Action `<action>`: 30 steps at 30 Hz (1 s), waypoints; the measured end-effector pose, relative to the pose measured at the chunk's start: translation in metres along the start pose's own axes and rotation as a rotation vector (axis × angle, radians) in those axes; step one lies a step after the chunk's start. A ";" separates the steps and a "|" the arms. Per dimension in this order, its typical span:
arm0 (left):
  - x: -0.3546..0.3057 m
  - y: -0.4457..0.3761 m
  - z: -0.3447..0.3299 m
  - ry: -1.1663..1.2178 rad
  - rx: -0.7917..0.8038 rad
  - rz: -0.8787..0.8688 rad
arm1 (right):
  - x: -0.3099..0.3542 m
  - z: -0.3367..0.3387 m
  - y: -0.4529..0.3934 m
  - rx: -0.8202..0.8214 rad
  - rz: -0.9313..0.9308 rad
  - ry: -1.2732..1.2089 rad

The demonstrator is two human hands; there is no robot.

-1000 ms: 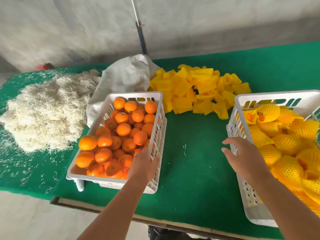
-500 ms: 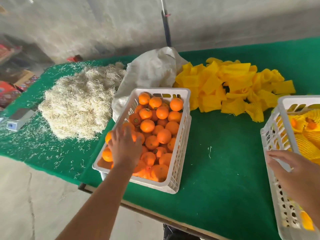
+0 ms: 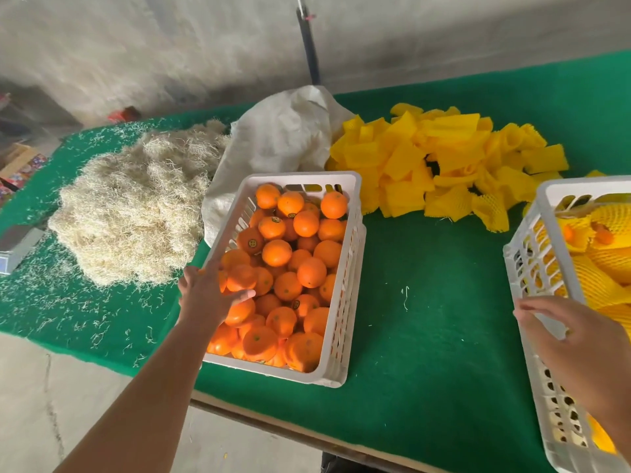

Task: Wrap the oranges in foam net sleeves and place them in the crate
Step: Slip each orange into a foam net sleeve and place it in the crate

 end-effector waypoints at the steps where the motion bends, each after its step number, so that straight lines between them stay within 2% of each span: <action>1: 0.000 0.001 0.001 0.031 -0.002 -0.002 | 0.000 0.000 0.000 -0.004 0.001 0.003; 4: -0.003 0.007 0.015 0.186 -0.076 -0.006 | 0.000 0.000 0.000 -0.010 -0.009 -0.018; 7: -0.025 0.022 0.036 0.408 -0.145 -0.087 | -0.003 0.000 0.001 -0.037 -0.014 -0.050; 9: -0.053 0.041 0.041 0.766 0.004 -0.068 | -0.001 0.000 0.000 -0.041 0.002 -0.054; 12: -0.105 0.070 0.024 1.382 0.437 -0.065 | 0.001 -0.001 0.000 -0.010 0.003 -0.035; 14: -0.138 0.088 0.013 1.550 0.642 -0.093 | 0.001 -0.004 0.000 0.006 0.013 -0.008; 16: -0.163 0.099 0.004 1.612 0.727 -0.107 | 0.000 -0.005 -0.001 0.020 0.004 -0.005; 19: -0.189 0.103 -0.009 1.619 0.737 -0.074 | -0.001 -0.006 -0.002 0.032 -0.023 -0.014; 24: -0.219 0.094 -0.027 1.418 0.599 -0.082 | -0.003 -0.006 0.001 0.035 -0.028 -0.002; 26: -0.223 0.087 -0.033 1.218 0.469 -0.180 | -0.003 -0.007 0.002 0.048 -0.029 0.012; 28: -0.226 0.078 -0.034 0.872 0.241 -0.370 | -0.001 -0.007 0.001 0.054 -0.026 0.029; 30: -0.231 0.071 -0.041 0.592 0.122 -0.540 | -0.001 -0.008 0.000 0.063 -0.032 0.069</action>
Point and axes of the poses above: each hand's wrist, its own y-axis away from the middle knuckle, its own z-axis out of the back of the hand, x = y × z, the point moved 4 cm from there along -y, towards the middle knuckle, and after that the axes turned 4 degrees about -y, right-handed, at the moved point
